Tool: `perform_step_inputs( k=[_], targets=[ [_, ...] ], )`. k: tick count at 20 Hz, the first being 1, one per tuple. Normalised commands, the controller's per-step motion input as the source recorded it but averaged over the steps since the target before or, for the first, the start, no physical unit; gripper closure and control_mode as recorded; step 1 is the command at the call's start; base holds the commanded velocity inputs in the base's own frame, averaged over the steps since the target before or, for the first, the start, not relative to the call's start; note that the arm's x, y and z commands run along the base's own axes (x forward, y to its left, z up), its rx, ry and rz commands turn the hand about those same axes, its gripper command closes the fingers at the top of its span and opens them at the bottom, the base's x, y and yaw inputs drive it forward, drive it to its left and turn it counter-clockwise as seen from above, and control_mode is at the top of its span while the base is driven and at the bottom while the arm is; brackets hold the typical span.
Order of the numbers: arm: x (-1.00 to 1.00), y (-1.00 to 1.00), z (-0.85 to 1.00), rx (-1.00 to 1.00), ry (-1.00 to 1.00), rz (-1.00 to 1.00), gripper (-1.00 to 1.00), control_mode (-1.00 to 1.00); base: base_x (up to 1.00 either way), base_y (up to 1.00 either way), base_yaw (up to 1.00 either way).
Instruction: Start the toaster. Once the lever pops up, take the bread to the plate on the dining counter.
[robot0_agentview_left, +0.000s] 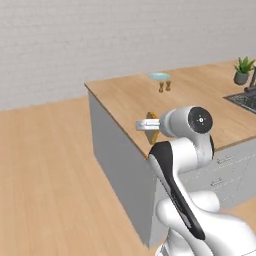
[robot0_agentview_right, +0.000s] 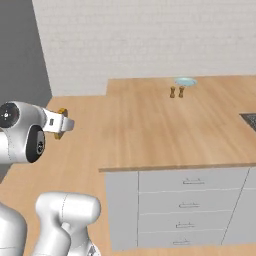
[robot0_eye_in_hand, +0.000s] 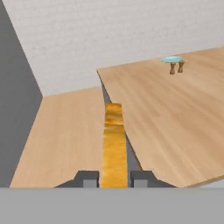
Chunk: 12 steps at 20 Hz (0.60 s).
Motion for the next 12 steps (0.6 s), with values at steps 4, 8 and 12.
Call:
perform_step_inputs(
  k=[4,8,12],
  targets=[
    [0.00,0.00,0.00,0.00,0.00,0.00,1.00,1.00,0.66,1.00,0.03],
    [0.00,0.00,0.00,0.00,0.00,0.00,1.00,1.00,0.96,1.00,0.00],
    [0.00,0.00,0.00,0.00,0.00,0.00,1.00,1.00,0.98,1.00,0.00]
  ],
)
